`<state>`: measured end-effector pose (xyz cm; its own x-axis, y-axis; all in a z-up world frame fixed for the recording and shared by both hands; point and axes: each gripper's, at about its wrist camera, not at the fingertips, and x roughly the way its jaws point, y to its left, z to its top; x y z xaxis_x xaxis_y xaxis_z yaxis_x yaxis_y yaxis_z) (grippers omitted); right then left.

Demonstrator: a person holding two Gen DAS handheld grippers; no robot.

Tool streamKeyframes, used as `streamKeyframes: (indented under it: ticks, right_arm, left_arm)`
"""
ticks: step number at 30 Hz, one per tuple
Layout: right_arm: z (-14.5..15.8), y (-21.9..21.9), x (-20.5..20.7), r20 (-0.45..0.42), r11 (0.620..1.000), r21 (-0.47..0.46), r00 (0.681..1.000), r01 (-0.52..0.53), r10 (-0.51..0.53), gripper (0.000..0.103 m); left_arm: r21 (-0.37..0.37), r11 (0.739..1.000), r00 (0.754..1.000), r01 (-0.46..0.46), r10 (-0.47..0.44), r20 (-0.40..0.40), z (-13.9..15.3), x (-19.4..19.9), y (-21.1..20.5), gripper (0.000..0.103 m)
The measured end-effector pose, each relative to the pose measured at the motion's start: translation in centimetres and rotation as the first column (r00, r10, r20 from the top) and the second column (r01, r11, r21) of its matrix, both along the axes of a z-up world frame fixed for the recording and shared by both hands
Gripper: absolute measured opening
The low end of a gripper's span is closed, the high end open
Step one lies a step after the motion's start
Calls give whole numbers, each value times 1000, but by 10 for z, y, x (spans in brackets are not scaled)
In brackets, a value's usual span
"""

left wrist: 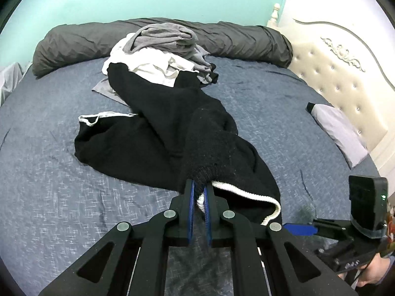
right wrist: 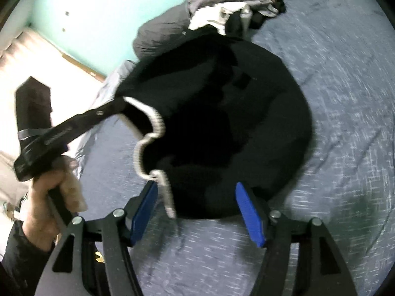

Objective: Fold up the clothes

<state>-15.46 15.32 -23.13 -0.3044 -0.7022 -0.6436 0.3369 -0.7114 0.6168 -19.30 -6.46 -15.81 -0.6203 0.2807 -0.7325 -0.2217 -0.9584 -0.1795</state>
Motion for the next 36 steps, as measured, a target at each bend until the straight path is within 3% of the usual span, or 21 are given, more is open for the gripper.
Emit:
streamKeyframes:
  ticks: [3, 9, 10, 12, 13, 14, 15, 21, 25, 28, 30, 36]
  right_arm:
    - [3, -6, 5, -7, 1000, 10, 1000, -25, 25, 67]
    - [-20, -17, 2, 27, 991, 135, 999, 20, -24, 65]
    - [-24, -17, 1, 32, 989, 142, 999, 29, -34, 61]
    - [-30, -17, -1, 37, 990, 137, 998, 41, -46, 32]
    - [-31, -17, -2, 27, 987, 153, 998, 43, -48, 25]
    - [-30, -16, -3, 11, 984, 173, 999, 50, -53, 10]
    - [-27, -13, -3, -10, 980, 186, 998, 63, -62, 7]
    - [-1, 34, -9, -129, 956, 223, 978, 188, -162, 4]
    - [13, 52, -11, -162, 948, 248, 973, 200, -163, 4]
    - [17, 53, -10, -164, 950, 251, 975, 186, -147, 4]
    - [19, 54, -9, -169, 950, 257, 976, 179, -138, 4]
    - [15, 55, -10, -158, 954, 244, 978, 176, -140, 4]
  left_arm:
    - [15, 1000, 1000, 3, -3, 0, -1, -3, 2, 8]
    - [26, 1000, 1000, 14, -14, -2, 2, -2, 9, 8]
    - [26, 1000, 1000, 16, -16, -2, 2, -2, 10, 8]
    - [22, 1000, 1000, 22, -22, 0, 1, 0, 13, 8]
    - [20, 1000, 1000, 24, -24, 0, 0, 2, 13, 8]
    - [21, 1000, 1000, 22, -22, 1, -1, 3, 12, 8]
    - [26, 1000, 1000, 16, -16, 6, -4, 5, 11, 8]
    - [63, 998, 997, -11, 6, 78, -31, 11, 8, 8]
    - [28, 1000, 994, 6, -9, 105, -43, 14, 24, 10]
    - [0, 1000, 996, 4, -4, 92, -40, 17, 32, 19]
    - [-52, 999, 998, 15, -11, 64, -32, 18, 40, 35]
    - [-212, 975, 997, 68, -73, -16, -11, 18, 64, 44]
